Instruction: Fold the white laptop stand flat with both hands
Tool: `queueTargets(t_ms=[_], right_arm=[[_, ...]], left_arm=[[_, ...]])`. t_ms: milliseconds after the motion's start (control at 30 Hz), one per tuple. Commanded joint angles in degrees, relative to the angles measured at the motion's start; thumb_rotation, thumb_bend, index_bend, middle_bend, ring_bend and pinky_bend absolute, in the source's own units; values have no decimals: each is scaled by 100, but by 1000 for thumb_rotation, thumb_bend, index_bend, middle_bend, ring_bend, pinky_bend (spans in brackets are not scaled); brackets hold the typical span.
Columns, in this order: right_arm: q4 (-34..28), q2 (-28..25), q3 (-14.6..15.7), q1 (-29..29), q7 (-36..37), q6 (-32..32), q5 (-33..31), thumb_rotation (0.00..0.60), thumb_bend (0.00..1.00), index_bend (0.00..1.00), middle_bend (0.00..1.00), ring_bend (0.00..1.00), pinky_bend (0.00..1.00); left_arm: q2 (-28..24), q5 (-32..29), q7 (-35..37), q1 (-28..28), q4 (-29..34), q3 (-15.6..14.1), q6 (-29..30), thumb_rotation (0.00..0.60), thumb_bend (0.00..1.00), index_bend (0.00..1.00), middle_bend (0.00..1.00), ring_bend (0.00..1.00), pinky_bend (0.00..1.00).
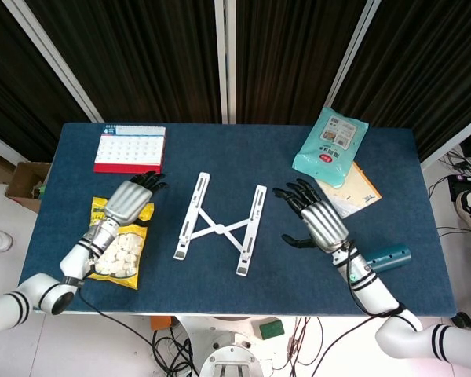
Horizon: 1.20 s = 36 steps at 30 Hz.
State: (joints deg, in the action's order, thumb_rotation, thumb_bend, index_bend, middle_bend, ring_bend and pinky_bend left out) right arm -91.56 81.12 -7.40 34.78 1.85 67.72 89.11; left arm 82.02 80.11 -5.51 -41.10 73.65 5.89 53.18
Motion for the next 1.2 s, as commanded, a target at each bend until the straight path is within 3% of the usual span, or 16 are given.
queueTargets(t_ms=[33,200,333,767,1200], right_arm=[[504,440,116,209,-932,-137,297,600,17,373,452,276,329],[1092,967,184,279,-1343,-77,446,600,0,517,569,415,461],[1483,1275,227,351,-1514,-124,499,600,0,558,619,472,525],[2584,2068,247,538,-1521,-251,440,600,0,586,654,528,586],[3738,2742,365,679,-1308,-113,608,600,0,587,654,527,586]], left_arm=[[541,-106,-325,-282,-561,100,-202,600,0,184,68,74,202],[1063,-150,-438,-533,-1204,178,-368,600,0,175,54,68,195],[1318,-229,-317,-716,-1507,267,-563,600,0,173,54,69,191],[1984,-246,202,-1114,-2394,324,-920,600,0,173,54,69,185],[2187,-223,464,-1196,-2686,267,-999,600,0,172,54,69,179]])
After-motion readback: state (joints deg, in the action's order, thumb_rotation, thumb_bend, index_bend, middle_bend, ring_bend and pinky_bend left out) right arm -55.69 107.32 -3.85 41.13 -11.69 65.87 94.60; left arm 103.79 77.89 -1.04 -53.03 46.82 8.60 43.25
